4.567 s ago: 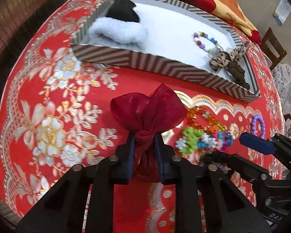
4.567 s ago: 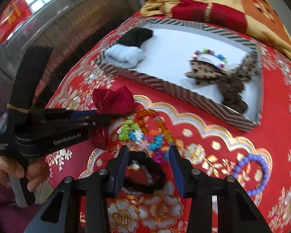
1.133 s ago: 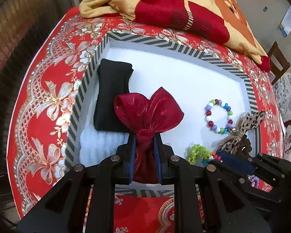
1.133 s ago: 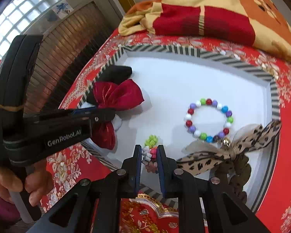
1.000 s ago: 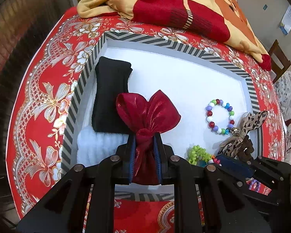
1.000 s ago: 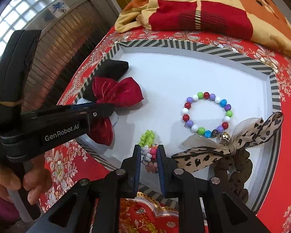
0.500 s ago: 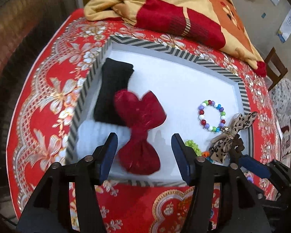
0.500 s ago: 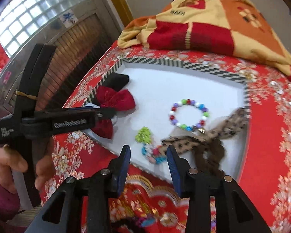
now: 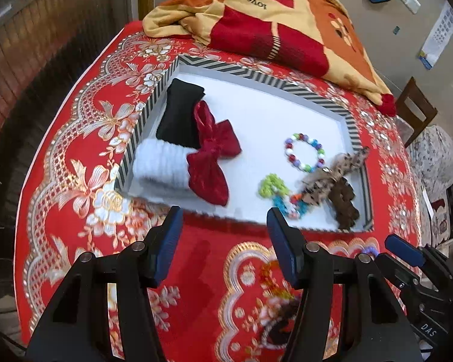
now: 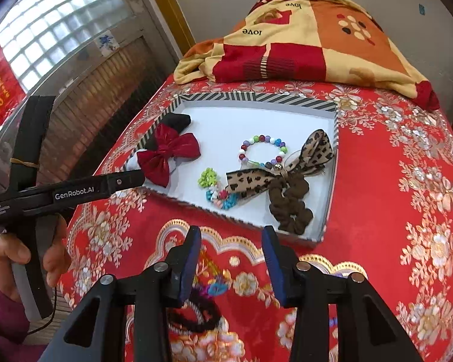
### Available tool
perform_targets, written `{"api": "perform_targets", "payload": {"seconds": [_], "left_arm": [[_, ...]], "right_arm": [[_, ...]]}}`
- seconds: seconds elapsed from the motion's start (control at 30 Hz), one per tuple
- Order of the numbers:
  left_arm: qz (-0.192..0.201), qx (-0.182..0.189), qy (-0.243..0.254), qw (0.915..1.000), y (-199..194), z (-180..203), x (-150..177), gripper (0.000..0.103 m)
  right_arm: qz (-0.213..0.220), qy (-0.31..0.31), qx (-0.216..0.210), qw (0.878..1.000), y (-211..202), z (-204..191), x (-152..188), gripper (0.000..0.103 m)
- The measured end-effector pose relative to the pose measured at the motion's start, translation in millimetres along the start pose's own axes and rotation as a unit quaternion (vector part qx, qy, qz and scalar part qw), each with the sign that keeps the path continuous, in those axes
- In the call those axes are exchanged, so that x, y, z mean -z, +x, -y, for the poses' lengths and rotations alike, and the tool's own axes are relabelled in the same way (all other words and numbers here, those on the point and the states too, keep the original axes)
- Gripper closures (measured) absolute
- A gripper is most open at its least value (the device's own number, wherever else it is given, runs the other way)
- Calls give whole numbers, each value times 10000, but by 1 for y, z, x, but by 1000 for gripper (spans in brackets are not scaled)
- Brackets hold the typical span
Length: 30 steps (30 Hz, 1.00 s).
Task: Organize jewelry
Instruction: 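Withdraw both grippers toward the black hair ties and amber bracelet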
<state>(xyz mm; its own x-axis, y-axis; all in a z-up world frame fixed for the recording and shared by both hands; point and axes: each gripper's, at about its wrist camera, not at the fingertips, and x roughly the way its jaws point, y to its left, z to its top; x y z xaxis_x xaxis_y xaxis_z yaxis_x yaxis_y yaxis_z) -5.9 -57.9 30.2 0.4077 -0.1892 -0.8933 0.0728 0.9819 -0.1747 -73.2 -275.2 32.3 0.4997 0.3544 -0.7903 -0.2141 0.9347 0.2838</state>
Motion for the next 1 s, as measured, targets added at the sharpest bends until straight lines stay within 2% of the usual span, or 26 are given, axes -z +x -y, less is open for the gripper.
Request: {"api": "perform_targets", "payload": {"seconds": [0.17, 0.73, 1.0], "left_arm": [[181, -66, 117, 9997, -19, 12, 20, 45], [355, -149, 326, 9987, -51, 32, 81, 45], [190, 25, 389, 9991, -48, 35, 102, 45]], "right_arm": [[48, -41, 32, 10000, -17, -1, 15, 62], [68, 40, 323, 9994, -51, 20, 70, 62], [-70, 169, 375, 9991, -52, 36, 90, 62]]}}
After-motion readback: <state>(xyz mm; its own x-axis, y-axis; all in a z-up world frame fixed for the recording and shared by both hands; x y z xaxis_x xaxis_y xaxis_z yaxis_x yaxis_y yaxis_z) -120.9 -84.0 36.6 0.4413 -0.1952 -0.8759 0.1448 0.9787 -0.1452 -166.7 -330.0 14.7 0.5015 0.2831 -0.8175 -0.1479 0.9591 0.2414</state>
